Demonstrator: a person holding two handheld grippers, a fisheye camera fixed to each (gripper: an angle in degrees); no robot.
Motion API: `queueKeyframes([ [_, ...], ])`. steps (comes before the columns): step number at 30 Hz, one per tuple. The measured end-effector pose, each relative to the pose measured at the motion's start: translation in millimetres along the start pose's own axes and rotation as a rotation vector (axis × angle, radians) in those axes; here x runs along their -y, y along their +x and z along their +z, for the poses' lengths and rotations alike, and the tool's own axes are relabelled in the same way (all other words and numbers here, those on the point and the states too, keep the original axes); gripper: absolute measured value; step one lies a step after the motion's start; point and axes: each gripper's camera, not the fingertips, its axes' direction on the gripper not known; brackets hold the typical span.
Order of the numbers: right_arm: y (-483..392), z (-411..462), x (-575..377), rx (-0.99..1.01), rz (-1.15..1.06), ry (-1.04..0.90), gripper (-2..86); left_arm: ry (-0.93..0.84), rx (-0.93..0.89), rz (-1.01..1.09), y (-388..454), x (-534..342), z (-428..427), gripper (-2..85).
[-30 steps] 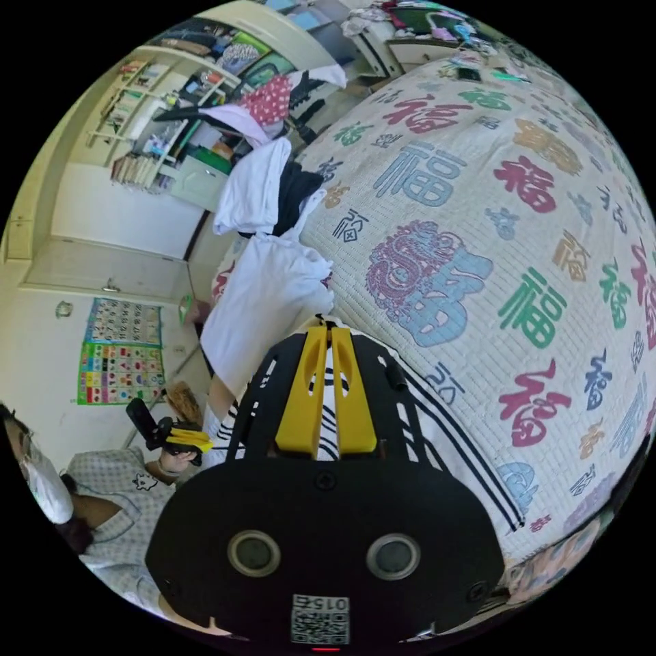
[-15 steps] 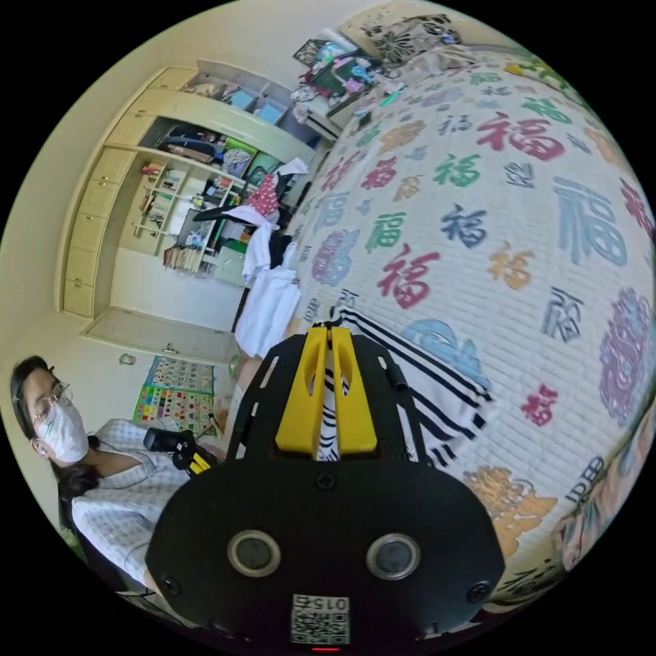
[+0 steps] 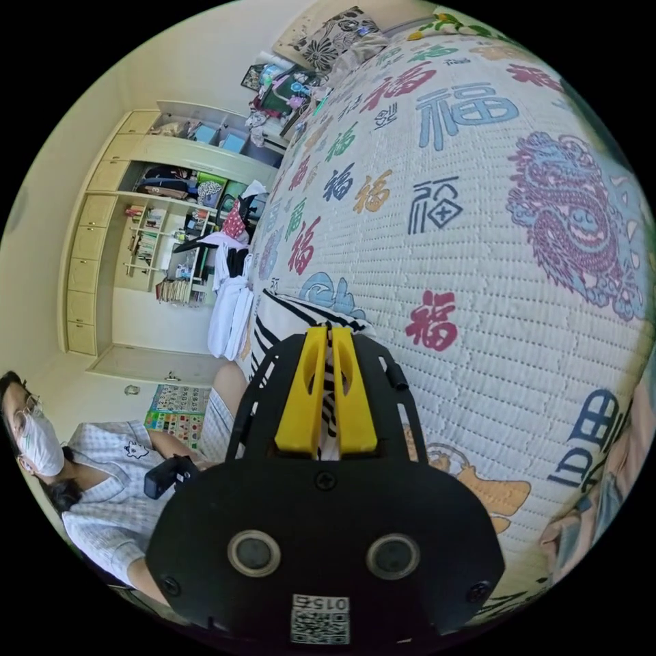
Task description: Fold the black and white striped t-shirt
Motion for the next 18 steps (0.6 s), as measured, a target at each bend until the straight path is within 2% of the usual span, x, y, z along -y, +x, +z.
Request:
queueKeyframes([
  [5, 23.7, -23.9, -20.8, 0.062, 0.092, 0.09, 7.5, -0.037, 0.02, 0.001, -17.5, 13.5, 28.5, 3.0],
  [8, 32.5, -52.7, -44.5, 0.059, 0.139, 0.188, 8.8, -0.076, -0.075, 0.012, -30.3, 22.2, 40.0, 7.1],
  [12, 30.3, -82.9, -72.9, 0.031, 0.122, 0.225, 9.9, 0.039, -0.198, 0.033, -48.1, 21.2, 8.5, 8.1],
  [14, 25.5, -85.9, -77.9, 0.026, 0.094, 0.203, 10.3, 0.157, -0.166, 0.025, -66.8, 17.0, -25.7, 8.2],
  [18, 19.1, -76.4, -75.1, 0.036, 0.057, 0.157, 11.1, 0.316, 0.127, -0.211, -170.8, 0.1, -100.5, 8.7],
])
